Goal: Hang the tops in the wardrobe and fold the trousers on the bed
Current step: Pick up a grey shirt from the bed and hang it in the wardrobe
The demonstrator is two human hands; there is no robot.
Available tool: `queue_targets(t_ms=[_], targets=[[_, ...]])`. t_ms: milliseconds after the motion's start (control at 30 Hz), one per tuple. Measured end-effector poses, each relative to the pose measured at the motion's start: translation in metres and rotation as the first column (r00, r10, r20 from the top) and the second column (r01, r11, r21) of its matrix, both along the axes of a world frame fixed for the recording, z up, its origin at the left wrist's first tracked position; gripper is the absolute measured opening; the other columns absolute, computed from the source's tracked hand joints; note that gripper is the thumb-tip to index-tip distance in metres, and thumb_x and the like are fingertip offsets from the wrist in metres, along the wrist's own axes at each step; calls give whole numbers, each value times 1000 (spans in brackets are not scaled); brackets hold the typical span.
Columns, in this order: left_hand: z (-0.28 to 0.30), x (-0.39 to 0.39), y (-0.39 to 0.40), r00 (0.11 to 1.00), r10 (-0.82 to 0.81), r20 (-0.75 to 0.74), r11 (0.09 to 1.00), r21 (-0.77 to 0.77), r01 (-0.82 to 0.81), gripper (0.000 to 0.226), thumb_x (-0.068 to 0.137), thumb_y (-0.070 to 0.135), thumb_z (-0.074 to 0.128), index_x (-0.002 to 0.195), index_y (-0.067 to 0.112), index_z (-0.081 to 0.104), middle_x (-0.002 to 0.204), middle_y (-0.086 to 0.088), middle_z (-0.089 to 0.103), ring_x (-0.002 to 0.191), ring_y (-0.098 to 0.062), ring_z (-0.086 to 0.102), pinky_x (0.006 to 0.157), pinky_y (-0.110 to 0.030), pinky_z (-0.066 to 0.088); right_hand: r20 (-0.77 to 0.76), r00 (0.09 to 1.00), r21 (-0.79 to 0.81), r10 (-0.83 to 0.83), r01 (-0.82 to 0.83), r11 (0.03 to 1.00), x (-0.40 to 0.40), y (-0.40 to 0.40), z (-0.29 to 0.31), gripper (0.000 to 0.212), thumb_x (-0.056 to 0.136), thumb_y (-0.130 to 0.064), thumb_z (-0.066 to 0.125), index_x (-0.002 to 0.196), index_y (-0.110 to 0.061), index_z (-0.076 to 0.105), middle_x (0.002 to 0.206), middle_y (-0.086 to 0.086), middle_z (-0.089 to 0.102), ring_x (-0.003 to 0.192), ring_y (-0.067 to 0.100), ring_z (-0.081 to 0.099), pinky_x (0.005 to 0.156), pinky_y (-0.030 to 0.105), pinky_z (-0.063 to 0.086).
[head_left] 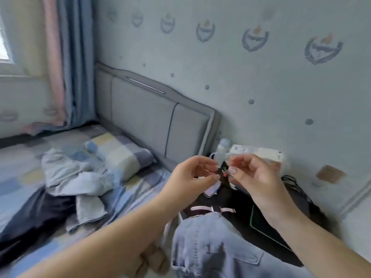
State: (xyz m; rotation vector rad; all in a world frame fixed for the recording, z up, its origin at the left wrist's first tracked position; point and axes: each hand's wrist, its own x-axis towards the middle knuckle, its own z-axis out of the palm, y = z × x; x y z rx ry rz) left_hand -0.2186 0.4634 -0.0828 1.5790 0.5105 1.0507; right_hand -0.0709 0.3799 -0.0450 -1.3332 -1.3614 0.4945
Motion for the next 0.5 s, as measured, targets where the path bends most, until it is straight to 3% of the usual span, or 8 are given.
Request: queue_targets(t_ms=[133,233,367,500], targets=[[-33,-110,32,960,279,30,953,-129,-273,27,81,0,71,88,26,66,81,8,70,78,-6,64,76,-20,51,-47,967,-117,250,-254,960,-88,78,-44,15,80,-28,69,92,-38,68,91,-8,70,89,9,65,79,27,55],[-60,-180,45,893,450,14,871,-230,-435,22,80,4,72,90,24,67,85,5,72,78,-8,64,72,-19,52,-109,901,-178,419,-433,884,-155,127,-70,19,74,-38,69,93,-36,68,94,-7,70,92,10,65,83,27,55],[-93,-245,57,783,617,-74,741,-280,-610,18,82,4,72,95,15,67,90,-4,71,81,-10,64,68,-22,51,-193,808,-244,557,-589,770,-223,177,-100,29,69,-42,71,95,-29,67,94,-5,70,93,13,66,82,30,55],[-120,-302,78,663,734,-146,594,-335,-731,19,81,3,72,92,17,67,86,1,71,81,-7,66,70,-18,52,-270,712,-295,648,-702,648,-286,228,-131,26,69,-37,71,92,-26,67,89,-5,69,88,12,65,78,31,55]])
